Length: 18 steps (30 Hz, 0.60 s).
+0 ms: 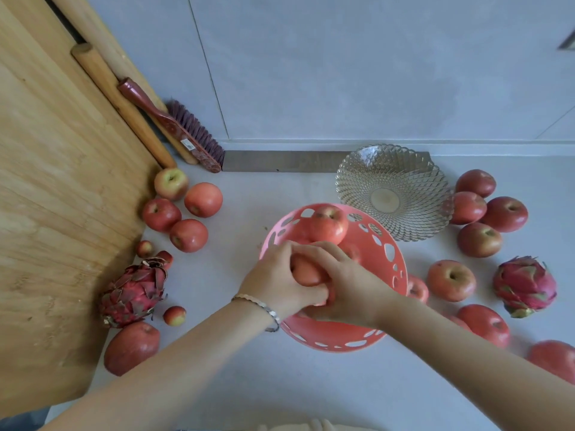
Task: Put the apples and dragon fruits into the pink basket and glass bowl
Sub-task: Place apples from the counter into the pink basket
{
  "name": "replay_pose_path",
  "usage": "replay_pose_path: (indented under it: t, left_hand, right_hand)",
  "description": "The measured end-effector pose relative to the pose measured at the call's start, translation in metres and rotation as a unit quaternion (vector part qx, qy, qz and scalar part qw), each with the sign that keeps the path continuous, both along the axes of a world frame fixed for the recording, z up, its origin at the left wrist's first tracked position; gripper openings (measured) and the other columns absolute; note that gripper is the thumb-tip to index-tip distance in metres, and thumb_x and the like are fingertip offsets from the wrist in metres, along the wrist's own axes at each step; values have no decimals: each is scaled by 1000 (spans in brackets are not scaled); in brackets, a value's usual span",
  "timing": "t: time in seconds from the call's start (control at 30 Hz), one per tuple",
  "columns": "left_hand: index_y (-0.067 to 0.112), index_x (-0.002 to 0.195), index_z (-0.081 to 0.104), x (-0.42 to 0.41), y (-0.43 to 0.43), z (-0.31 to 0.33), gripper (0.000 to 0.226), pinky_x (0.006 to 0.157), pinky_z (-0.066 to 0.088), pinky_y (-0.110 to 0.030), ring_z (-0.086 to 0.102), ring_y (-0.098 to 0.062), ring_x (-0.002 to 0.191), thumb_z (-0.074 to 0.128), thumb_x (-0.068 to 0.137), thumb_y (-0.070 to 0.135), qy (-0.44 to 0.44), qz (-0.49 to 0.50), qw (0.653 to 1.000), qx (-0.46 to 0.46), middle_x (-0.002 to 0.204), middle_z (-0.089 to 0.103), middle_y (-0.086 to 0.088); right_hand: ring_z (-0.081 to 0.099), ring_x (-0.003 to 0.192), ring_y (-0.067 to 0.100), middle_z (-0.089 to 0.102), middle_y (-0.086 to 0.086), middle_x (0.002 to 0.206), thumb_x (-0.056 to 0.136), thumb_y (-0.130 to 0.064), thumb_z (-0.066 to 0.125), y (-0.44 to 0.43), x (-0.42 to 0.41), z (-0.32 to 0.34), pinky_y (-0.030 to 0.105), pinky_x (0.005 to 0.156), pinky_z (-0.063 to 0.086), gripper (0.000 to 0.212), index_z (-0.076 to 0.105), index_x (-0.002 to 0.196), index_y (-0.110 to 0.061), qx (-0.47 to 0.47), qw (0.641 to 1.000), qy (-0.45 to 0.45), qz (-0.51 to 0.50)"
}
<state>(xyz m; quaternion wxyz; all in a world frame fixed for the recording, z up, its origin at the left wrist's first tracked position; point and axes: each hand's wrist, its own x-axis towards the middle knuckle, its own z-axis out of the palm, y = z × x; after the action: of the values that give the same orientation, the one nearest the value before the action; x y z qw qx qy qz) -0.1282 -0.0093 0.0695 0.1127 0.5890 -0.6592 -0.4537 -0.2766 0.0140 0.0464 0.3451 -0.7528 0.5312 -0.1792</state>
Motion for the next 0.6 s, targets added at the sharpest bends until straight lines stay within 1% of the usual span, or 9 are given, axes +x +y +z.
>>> replay_pose_path:
  t: [0.03, 0.1, 0.17, 0.27, 0.37, 0.4, 0.47, 0.53, 0.6]
  left_hand:
    - [34, 118, 41, -6, 3, 2, 68, 84, 48, -27, 58, -13, 104, 77, 60, 39, -18, -18, 999, -20, 115, 46, 16]
    - [30, 138, 23, -16, 10, 2, 90, 83, 42, -21, 55, -15, 111, 76, 66, 40, -39, -60, 997, -43, 124, 49, 10]
    - [29, 142, 17, -20, 14, 0, 93, 90, 42, -21, 56, -15, 112, 75, 70, 39, -4, -80, 996, -27, 130, 51, 4]
    - [28, 134, 34, -16, 17, -8, 65, 95, 44, -23, 57, -12, 109, 68, 78, 37, 9, -103, 995, -17, 128, 52, 4]
    - [26, 120, 51, -11, 20, -18, 39, 95, 47, -27, 57, -8, 107, 62, 83, 30, -11, -130, 991, -13, 124, 55, 4]
    - [26, 116, 54, -9, 22, -21, 33, 95, 47, -28, 57, -7, 106, 61, 83, 29, -13, -135, 991, -15, 121, 56, 5]
    - [27, 109, 58, -6, 24, -26, 26, 94, 48, -27, 56, -4, 105, 60, 83, 28, -7, -137, 990, -18, 117, 57, 7]
    - [28, 105, 59, -2, 25, -27, 21, 93, 47, -26, 56, -3, 105, 59, 84, 26, 3, -130, 991, -17, 116, 58, 8]
    - [31, 100, 59, 3, 26, -27, 18, 93, 47, -25, 56, -3, 105, 59, 84, 25, 9, -122, 992, -16, 114, 59, 10]
  right_hand:
    - [48, 117, 14, 45, -1, 129, 54, -39, 73, 6, 0, 1, 28, 96, 43, 90, 37, 136, -30, -9, 1000, -2, -24]
    - [51, 112, 18, 49, 2, 123, 48, -40, 69, 15, -11, 1, 32, 93, 46, 87, 45, 130, -24, -11, 997, 1, -72]
    - [52, 110, 18, 50, 2, 119, 47, -39, 75, 17, -31, -6, 32, 92, 46, 85, 49, 126, -22, -18, 991, 25, -128]
    - [49, 102, 18, 41, 2, 115, 50, -27, 88, 18, -64, -19, 26, 89, 40, 81, 50, 121, -19, 0, 969, 48, -244]
    - [51, 95, 25, 36, 8, 114, 50, -27, 87, 21, -78, -35, 32, 87, 47, 78, 51, 119, -15, 4, 964, 96, -247]
    - [53, 94, 28, 39, 10, 113, 51, -26, 85, 22, -78, -40, 35, 85, 49, 74, 54, 117, -12, -9, 966, 113, -231]
    - [54, 94, 32, 51, 13, 107, 58, -20, 81, 18, -74, -45, 41, 81, 51, 56, 60, 108, -8, -58, 963, 122, -232]
    - [56, 94, 34, 60, 14, 99, 65, -12, 74, 9, -71, -43, 39, 78, 50, 38, 63, 101, -5, -96, 953, 119, -260]
    - [58, 93, 34, 62, 15, 98, 69, -8, 71, 4, -68, -41, 37, 73, 47, 32, 64, 99, -5, -104, 954, 129, -248]
